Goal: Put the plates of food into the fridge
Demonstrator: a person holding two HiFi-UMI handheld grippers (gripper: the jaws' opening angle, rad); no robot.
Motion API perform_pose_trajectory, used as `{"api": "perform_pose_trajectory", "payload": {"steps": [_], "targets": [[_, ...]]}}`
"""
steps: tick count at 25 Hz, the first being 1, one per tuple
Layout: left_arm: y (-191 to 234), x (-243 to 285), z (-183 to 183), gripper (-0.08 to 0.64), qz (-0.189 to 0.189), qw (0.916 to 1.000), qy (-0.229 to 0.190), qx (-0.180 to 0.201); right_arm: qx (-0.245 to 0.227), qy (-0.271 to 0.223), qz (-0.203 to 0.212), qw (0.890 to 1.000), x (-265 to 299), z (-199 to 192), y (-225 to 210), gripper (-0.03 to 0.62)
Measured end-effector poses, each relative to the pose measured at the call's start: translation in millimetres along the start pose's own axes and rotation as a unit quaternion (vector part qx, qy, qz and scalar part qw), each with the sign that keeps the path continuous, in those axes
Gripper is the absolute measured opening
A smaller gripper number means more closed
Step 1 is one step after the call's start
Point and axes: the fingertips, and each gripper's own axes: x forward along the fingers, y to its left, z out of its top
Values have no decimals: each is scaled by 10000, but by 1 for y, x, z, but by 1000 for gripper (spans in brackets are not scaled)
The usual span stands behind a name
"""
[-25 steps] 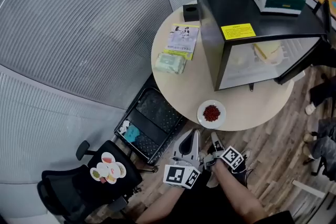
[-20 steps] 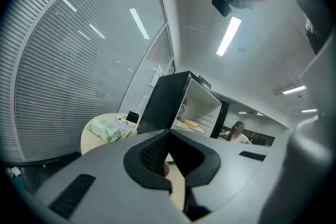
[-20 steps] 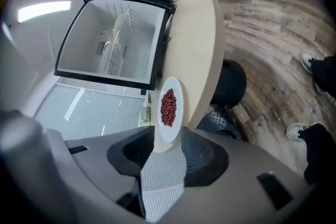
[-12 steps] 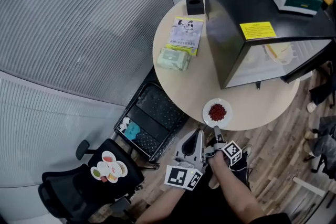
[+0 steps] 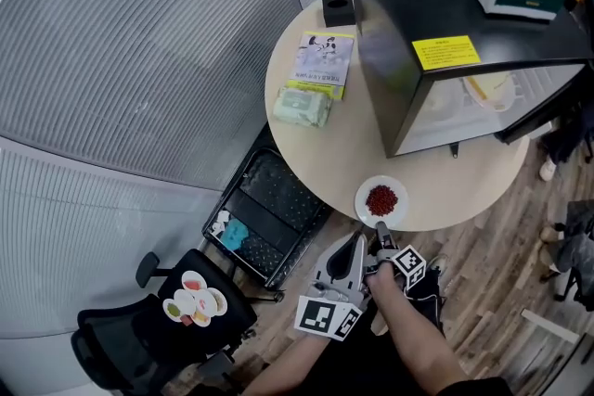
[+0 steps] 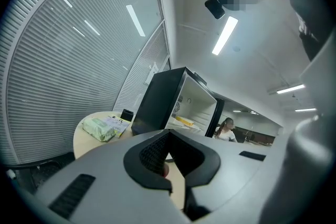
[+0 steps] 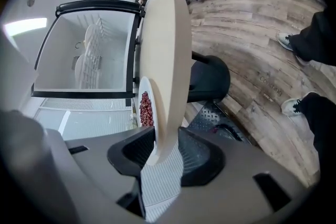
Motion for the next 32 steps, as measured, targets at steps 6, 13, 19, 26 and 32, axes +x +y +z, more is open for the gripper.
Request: {"api": "perform_pose_trajectory", "payload": {"steps": [6,13,19,26,32], "targets": [[-4,-1,-6,3,-21,10000,24,-17,-184,159,221,9995,-9,-2,5,79],[-10,-7,-15,4,-2,10000,61,-58,-410,309,388,9979,-22,2,5,31],[-18,-10,-22,3,-12,9999,91,-67,-644,455,592,9951,-35,7,15,18],[-30,-5,-26,3,-105,9999,114,-62,-1068,598,834,9890,-48,26,15,17],[-41,8,-29,3,-131,9998,118,-17,-1137,714,1042,9855,-62,43,27,17]]}}
